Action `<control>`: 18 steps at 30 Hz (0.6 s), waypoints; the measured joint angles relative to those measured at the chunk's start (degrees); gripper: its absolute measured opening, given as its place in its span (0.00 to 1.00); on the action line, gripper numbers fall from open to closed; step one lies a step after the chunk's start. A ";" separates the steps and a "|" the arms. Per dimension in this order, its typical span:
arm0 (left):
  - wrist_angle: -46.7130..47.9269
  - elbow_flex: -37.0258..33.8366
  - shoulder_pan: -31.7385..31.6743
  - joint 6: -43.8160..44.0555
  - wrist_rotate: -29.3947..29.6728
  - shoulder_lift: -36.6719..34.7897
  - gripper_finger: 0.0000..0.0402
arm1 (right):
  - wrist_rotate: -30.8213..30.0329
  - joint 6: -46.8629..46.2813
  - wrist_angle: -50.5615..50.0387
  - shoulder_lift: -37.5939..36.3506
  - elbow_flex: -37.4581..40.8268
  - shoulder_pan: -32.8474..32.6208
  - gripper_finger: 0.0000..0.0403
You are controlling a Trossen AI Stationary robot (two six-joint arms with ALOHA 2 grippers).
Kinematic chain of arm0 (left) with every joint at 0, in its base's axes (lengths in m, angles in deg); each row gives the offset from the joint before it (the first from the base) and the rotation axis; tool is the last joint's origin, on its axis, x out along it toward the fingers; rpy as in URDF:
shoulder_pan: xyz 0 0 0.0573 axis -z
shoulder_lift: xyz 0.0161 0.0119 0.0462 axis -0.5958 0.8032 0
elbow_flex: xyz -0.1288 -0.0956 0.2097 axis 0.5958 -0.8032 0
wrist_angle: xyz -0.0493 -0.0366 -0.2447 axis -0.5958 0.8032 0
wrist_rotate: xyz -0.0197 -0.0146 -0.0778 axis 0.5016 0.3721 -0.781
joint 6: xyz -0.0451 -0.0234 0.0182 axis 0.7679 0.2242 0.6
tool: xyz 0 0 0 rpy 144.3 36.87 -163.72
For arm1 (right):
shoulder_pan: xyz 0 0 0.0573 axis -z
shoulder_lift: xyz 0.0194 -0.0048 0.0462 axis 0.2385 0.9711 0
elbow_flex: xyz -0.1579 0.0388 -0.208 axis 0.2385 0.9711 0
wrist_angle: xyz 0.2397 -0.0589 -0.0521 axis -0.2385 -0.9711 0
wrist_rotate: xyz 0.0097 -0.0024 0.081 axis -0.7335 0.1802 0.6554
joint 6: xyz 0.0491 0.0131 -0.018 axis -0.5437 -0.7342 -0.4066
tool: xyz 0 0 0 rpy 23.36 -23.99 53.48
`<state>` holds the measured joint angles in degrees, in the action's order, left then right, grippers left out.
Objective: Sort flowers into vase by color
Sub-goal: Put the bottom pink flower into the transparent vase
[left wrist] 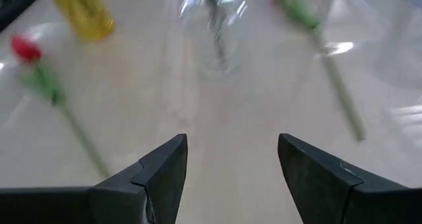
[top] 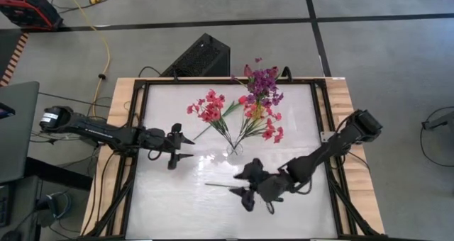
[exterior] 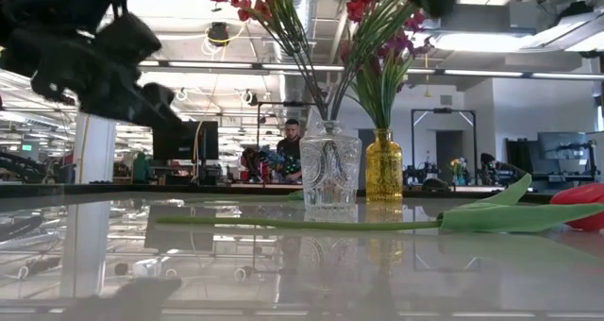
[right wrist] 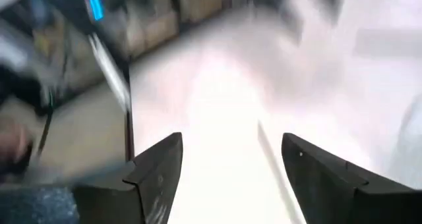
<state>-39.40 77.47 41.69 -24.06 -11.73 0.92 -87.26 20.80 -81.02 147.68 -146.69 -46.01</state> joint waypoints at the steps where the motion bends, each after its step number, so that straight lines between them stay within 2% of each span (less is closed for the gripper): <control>1: 0.38 0.00 -0.01 0.48 1.25 0.97 0.56 | 3.81 -3.00 -2.83 0.40 0.00 0.20 0.71; 4: -0.97 0.00 -0.02 1.12 3.62 4.90 0.56 | 10.26 -10.15 -8.51 2.15 0.02 0.10 0.71; 7: -5.15 0.00 -0.02 0.36 3.73 9.55 0.56 | 11.07 -11.38 -11.28 4.65 0.02 -0.16 0.71; 9: -9.34 0.00 -0.04 -0.37 0.99 12.70 0.56 | 11.08 -8.59 -11.05 6.55 0.02 -0.30 0.71; 14: -22.20 0.04 0.59 -2.87 -12.31 19.48 0.56 | 12.60 -1.16 -10.46 11.35 -0.41 -0.21 0.71; 18: -25.79 0.07 1.51 -4.30 -14.65 22.13 0.56 | 15.25 0.33 -13.63 13.48 -2.46 0.24 0.71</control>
<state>-65.19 77.53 43.20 -28.36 -26.38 23.05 -72.00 21.13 -94.65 161.16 -149.14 -45.77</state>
